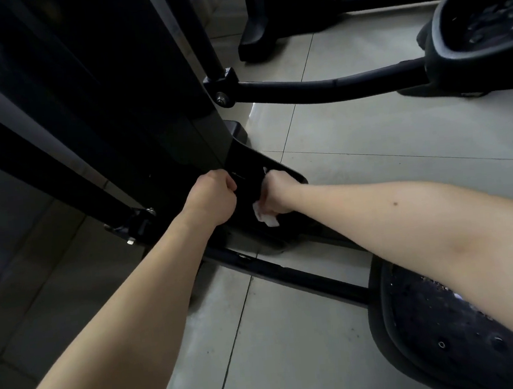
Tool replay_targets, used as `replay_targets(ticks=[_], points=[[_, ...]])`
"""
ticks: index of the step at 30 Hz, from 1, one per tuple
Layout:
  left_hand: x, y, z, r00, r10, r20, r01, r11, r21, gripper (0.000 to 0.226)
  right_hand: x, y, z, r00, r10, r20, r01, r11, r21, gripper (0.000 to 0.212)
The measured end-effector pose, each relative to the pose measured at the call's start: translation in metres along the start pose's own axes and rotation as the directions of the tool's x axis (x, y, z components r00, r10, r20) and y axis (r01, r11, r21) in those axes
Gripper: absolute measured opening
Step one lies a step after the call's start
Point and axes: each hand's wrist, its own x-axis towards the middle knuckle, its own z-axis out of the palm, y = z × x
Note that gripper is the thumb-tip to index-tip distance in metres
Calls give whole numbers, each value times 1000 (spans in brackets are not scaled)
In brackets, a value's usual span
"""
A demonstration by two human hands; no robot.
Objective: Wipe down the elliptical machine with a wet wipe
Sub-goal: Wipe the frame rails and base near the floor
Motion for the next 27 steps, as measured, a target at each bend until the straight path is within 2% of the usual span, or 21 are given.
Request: replay_targets(ticks=[3,7,9,12,16,23,25,27], points=[[1,2,1,1000,-28,-3,28,999,30,30,8,-19,-10,997,-51,-57,58,991,123,22],[2,5,-1,999,-4,-32,6,998,63,33,24,-38,-32,946,-95,-309,197,927,318,10],[0,5,-1,999,2,-43,1,998,64,35,31,-44,-38,920,-144,-365,262,918,298,7],[0,5,0,999,0,-41,3,998,66,36,35,-41,-25,934,-211,-288,272,943,192,13],[3,5,2,1000,-3,-23,5,997,79,37,31,-15,-10,956,-140,-259,210,941,265,11],[11,8,9,1000,-13,14,12,997,75,35,20,61,-8,998,51,-45,-48,998,50,13],[12,8,11,1000,-21,13,20,997,75,34,21,59,-10,998,37,-51,-34,998,52,9],[13,9,13,1000,-28,11,27,996,80,34,25,39,-13,993,-14,-120,30,990,135,13]])
